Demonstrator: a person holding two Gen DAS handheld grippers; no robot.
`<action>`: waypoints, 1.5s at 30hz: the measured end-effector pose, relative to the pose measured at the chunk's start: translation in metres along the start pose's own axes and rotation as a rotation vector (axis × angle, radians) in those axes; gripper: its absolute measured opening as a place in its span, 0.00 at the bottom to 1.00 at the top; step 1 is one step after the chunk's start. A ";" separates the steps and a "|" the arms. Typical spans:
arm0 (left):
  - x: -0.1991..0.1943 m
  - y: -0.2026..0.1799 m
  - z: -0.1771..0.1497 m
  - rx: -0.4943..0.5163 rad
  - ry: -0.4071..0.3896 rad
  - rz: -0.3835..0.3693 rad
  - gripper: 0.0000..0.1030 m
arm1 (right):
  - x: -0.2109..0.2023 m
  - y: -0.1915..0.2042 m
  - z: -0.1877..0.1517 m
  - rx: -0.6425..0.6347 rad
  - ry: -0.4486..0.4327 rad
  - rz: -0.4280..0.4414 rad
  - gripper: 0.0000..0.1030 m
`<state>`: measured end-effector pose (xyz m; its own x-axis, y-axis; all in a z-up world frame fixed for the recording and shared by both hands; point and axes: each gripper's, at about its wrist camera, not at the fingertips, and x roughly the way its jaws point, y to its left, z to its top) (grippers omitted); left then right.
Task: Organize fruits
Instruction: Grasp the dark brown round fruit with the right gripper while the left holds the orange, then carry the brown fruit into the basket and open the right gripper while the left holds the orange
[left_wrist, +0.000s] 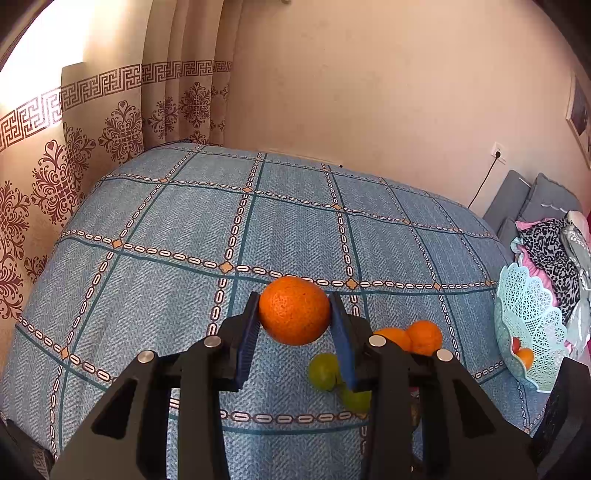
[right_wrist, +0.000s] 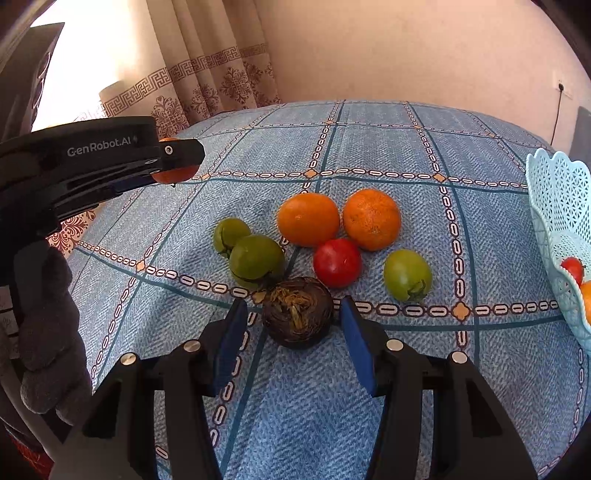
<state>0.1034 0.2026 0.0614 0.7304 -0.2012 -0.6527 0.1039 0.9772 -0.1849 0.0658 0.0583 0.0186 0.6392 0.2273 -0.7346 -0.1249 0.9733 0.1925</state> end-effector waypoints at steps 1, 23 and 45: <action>0.000 0.000 0.000 0.000 -0.001 0.000 0.37 | 0.000 0.001 0.000 -0.003 -0.001 -0.003 0.50; -0.004 0.000 0.000 -0.002 -0.019 -0.011 0.37 | -0.036 -0.010 -0.016 0.021 -0.073 -0.017 0.38; -0.025 -0.032 -0.007 0.067 -0.064 -0.061 0.37 | -0.107 -0.054 -0.016 0.136 -0.225 -0.076 0.38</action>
<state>0.0774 0.1756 0.0786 0.7628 -0.2582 -0.5928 0.1934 0.9659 -0.1718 -0.0084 -0.0179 0.0765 0.7973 0.1265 -0.5902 0.0234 0.9706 0.2397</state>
